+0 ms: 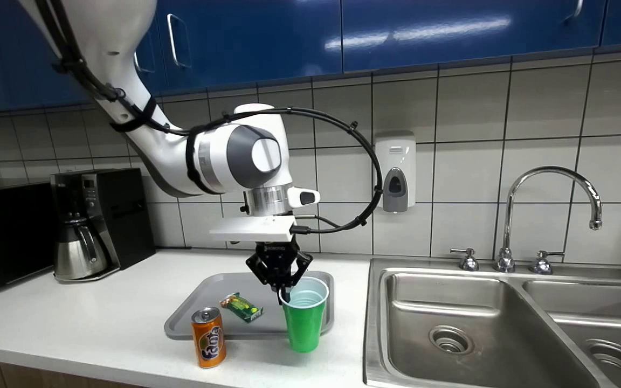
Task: Remove the green cup from the tray
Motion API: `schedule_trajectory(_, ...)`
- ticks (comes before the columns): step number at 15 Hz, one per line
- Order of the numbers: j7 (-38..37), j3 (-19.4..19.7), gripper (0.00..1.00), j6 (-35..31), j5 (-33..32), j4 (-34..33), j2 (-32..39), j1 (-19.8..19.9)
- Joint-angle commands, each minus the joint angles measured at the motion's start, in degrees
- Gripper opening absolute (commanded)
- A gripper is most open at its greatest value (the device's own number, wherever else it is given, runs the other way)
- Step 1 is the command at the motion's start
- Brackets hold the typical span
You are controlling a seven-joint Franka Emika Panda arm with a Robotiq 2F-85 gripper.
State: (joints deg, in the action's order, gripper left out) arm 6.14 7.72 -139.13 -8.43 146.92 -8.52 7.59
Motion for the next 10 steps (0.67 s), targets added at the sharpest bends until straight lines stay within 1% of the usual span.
schedule_trajectory(1,-3.1,-0.8,0.01,-1.3,-1.6,-1.2,2.4,0.1)
schedule_trajectory(10,-4.7,-0.8,0.01,-2.7,-2.0,-2.1,5.5,-0.1)
